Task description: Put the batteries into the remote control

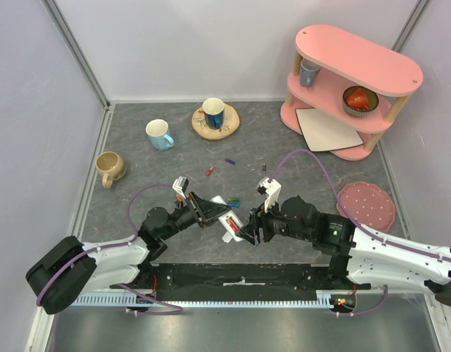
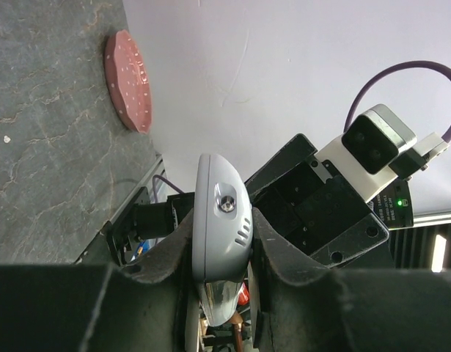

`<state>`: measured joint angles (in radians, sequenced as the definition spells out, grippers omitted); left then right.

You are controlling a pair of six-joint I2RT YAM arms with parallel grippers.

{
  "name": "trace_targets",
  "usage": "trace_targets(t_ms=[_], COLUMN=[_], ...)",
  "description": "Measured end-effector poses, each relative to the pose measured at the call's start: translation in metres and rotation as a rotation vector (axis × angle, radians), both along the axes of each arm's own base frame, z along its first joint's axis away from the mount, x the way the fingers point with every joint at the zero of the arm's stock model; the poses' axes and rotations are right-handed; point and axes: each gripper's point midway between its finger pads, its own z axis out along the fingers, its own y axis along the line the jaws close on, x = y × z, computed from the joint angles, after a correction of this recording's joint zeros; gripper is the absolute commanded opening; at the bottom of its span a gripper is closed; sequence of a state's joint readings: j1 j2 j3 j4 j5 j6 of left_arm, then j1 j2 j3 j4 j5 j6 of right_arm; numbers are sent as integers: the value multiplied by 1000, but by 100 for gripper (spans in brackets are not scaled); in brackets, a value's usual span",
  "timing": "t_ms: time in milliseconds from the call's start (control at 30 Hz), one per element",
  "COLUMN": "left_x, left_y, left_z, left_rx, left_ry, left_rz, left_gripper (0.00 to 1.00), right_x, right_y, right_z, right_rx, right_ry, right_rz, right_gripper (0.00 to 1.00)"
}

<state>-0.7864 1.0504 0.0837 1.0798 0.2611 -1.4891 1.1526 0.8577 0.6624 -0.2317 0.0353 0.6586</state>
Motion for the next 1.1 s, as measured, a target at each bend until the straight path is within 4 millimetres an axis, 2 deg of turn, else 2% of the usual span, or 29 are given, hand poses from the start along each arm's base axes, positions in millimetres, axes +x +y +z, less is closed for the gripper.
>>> trace_targets(t_ms=[233, 1100], left_x=[-1, -9], left_y=[-1, -1], left_z=[-1, 13], left_rx=[8, -24], left_ry=[-16, -116], left_rz=[-10, -55], left_gripper=[2, 2], right_x=[-1, -10], right_y=[2, 13], right_z=[-4, 3], right_rx=[-9, 65], right_ry=[19, 124], right_rz=[17, 117], right_gripper=[65, 54])
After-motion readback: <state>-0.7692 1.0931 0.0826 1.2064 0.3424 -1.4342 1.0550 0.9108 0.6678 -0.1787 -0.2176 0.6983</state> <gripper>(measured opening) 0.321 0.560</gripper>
